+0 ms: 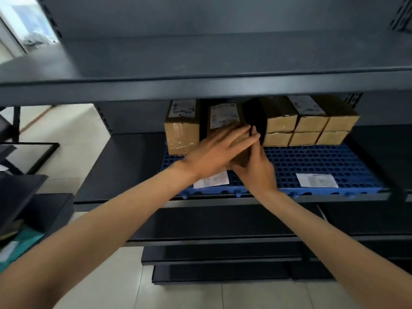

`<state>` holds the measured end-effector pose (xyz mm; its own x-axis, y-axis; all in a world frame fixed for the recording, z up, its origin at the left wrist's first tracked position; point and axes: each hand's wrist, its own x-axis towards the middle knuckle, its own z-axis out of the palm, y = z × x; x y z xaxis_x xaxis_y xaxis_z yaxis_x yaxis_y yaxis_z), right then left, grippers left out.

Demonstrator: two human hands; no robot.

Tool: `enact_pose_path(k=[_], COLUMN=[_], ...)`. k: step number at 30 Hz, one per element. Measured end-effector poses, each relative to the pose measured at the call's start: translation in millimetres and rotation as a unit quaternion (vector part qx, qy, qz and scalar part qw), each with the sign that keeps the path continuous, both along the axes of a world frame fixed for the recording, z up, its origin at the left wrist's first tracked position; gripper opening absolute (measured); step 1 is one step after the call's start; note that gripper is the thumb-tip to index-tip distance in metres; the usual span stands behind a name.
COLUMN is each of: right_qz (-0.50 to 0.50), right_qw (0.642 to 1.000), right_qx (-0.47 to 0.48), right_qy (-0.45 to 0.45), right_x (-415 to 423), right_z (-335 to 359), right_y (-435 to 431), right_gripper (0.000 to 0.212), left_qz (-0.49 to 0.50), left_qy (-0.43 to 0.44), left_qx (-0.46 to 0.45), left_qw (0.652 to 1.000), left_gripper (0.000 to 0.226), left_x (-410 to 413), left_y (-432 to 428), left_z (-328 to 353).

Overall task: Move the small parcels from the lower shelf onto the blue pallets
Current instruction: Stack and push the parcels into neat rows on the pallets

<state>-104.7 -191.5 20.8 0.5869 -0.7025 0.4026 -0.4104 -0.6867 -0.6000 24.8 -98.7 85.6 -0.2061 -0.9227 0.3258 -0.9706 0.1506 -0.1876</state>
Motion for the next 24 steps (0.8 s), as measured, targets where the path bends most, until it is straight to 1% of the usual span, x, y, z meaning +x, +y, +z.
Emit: enact_pose_path(k=[3, 5, 7, 9, 11, 12, 14, 16, 18, 20, 21, 23, 24], right_qz=[0.028, 0.025, 0.034, 0.056, 0.08, 0.091, 0.115, 0.121, 0.094, 0.065, 0.06, 0.056, 0.049], right_qw=[1.0, 1.0, 0.999, 0.998, 0.994, 0.99, 0.97, 0.94, 0.913, 0.906, 0.905, 0.902, 0.9], right_qx=[-0.007, 0.002, 0.014, 0.025, 0.072, 0.11, 0.209, 0.301, 0.361, 0.376, 0.378, 0.384, 0.39], right_qy=[0.01, 0.017, 0.014, 0.026, 0.032, 0.018, -0.036, -0.105, -0.164, -0.185, -0.187, -0.187, -0.189], right_x=[18.9, 27.7, 32.3, 33.0, 31.8, 31.5, 33.6, 40.4, 51.4, 63.1, 68.6, 77.4, 80.2], right_z=[-5.1, -8.0, -8.0, -6.9, -4.7, -3.4, 0.0, 4.9, 10.6, 15.5, 16.2, 16.8, 17.8], right_y=[-19.8, -27.8, -33.1, -39.2, -44.9, -46.3, -45.5, -44.6, -46.5, -47.6, -47.2, -45.1, -43.9], right_gripper=[0.096, 0.095, 0.1, 0.107, 0.112, 0.11, 0.099, 0.089, 0.083, 0.071, 0.063, 0.051, 0.047], left_qz=[0.02, 0.03, 0.048, 0.085, 0.15, 0.187, 0.233, 0.24, 0.221, 0.199, 0.197, 0.198, 0.2], left_qy=[-0.006, -0.005, 0.012, 0.082, 0.206, 0.271, 0.373, 0.474, 0.564, 0.617, 0.636, 0.663, 0.665], left_qx=[0.006, -0.004, -0.059, -0.135, -0.182, -0.189, -0.191, -0.179, -0.141, -0.108, -0.109, -0.137, -0.15], left_qw=[1.0, 1.0, 0.997, 0.984, 0.95, 0.925, 0.877, 0.828, 0.783, 0.754, 0.738, 0.709, 0.704], left_gripper=[0.095, 0.09, 0.076, 0.065, 0.063, 0.063, 0.065, 0.07, 0.078, 0.081, 0.081, 0.076, 0.071], left_x=[12.6, 18.7, 27.9, 45.1, 69.2, 81.6, 103.4, 113.6, 113.9, 109.4, 106.5, 102.0, 100.9], left_y=[-14.8, -17.9, -13.2, -1.2, 15.8, 23.9, 34.4, 35.4, 30.0, 22.3, 19.2, 14.3, 11.7], left_z=[-4.5, -8.6, -12.2, -13.4, -12.8, -12.1, -11.1, -9.2, -8.3, -12.0, -15.1, -17.9, -18.5])
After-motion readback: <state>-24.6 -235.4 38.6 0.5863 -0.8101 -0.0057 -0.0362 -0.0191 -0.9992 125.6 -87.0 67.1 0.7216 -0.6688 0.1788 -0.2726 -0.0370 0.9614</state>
